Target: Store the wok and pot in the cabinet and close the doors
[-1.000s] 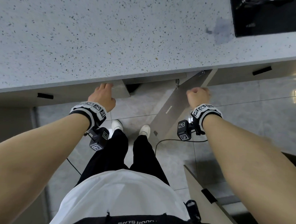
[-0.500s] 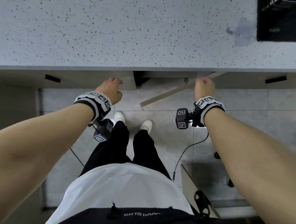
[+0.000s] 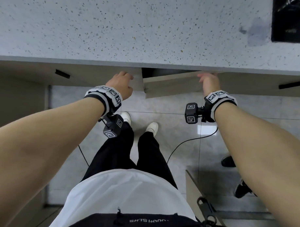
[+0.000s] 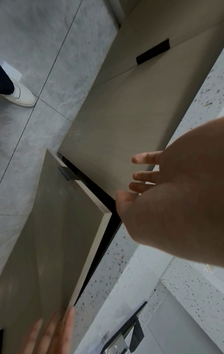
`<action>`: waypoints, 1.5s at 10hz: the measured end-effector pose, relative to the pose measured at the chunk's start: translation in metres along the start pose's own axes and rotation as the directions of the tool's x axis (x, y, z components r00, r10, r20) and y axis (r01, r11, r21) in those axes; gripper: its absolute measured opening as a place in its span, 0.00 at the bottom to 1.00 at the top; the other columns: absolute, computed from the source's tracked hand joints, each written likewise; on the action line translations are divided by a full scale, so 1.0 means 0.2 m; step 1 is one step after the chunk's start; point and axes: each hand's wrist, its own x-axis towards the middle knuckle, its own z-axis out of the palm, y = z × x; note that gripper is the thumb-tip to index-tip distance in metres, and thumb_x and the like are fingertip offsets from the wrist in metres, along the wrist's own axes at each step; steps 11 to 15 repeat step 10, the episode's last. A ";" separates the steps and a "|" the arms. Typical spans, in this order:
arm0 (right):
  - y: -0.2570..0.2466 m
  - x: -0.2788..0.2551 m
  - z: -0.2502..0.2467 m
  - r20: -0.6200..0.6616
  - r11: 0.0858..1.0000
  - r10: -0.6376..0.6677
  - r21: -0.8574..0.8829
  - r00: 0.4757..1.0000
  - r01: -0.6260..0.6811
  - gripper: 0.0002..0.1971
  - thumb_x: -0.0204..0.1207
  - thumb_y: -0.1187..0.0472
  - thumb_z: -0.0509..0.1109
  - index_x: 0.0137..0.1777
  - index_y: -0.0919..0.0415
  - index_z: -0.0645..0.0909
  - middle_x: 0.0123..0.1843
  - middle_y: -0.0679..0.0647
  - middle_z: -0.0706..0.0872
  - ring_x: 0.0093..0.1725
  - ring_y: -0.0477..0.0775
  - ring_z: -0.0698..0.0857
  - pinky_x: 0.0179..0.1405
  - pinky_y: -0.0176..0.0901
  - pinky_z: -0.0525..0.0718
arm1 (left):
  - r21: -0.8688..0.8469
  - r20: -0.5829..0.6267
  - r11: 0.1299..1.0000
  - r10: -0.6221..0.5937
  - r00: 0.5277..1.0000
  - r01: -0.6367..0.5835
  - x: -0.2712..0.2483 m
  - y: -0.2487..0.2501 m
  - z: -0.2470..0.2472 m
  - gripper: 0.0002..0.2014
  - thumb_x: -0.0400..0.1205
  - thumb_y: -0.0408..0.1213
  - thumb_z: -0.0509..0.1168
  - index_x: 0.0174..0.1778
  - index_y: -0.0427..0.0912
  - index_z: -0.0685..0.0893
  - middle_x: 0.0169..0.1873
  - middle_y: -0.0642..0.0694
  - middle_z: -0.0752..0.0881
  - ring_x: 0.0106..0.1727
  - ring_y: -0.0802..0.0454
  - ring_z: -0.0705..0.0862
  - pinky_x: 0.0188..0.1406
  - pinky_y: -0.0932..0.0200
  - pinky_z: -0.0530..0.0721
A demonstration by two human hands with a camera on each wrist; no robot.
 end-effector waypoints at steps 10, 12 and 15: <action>-0.05 -1.31 0.60 0.030 0.678 -0.693 -0.314 0.720 0.665 0.20 0.78 0.68 0.58 0.66 0.53 0.79 0.67 0.46 0.80 0.60 0.47 0.82 0.64 0.46 0.81 | -0.177 -0.169 0.926 0.306 0.937 -0.334 -0.84 -0.69 -0.39 0.25 0.81 0.31 0.56 0.77 0.46 0.72 0.75 0.48 0.77 0.74 0.49 0.78 0.74 0.53 0.75; -0.05 -1.31 0.60 0.030 0.678 -0.693 -0.314 0.720 0.665 0.20 0.78 0.68 0.58 0.66 0.53 0.79 0.67 0.46 0.80 0.60 0.47 0.82 0.64 0.46 0.81 | -0.177 -0.169 0.926 0.306 0.937 -0.334 -0.84 -0.69 -0.39 0.25 0.81 0.31 0.56 0.77 0.46 0.72 0.75 0.48 0.77 0.74 0.49 0.78 0.74 0.53 0.75; -0.05 -1.31 0.60 0.030 0.678 -0.693 -0.314 0.720 0.665 0.20 0.78 0.68 0.58 0.66 0.53 0.79 0.67 0.46 0.80 0.60 0.47 0.82 0.64 0.46 0.81 | -0.177 -0.169 0.926 0.306 0.937 -0.334 -0.84 -0.69 -0.39 0.25 0.81 0.31 0.56 0.77 0.46 0.72 0.75 0.48 0.77 0.74 0.49 0.78 0.74 0.53 0.75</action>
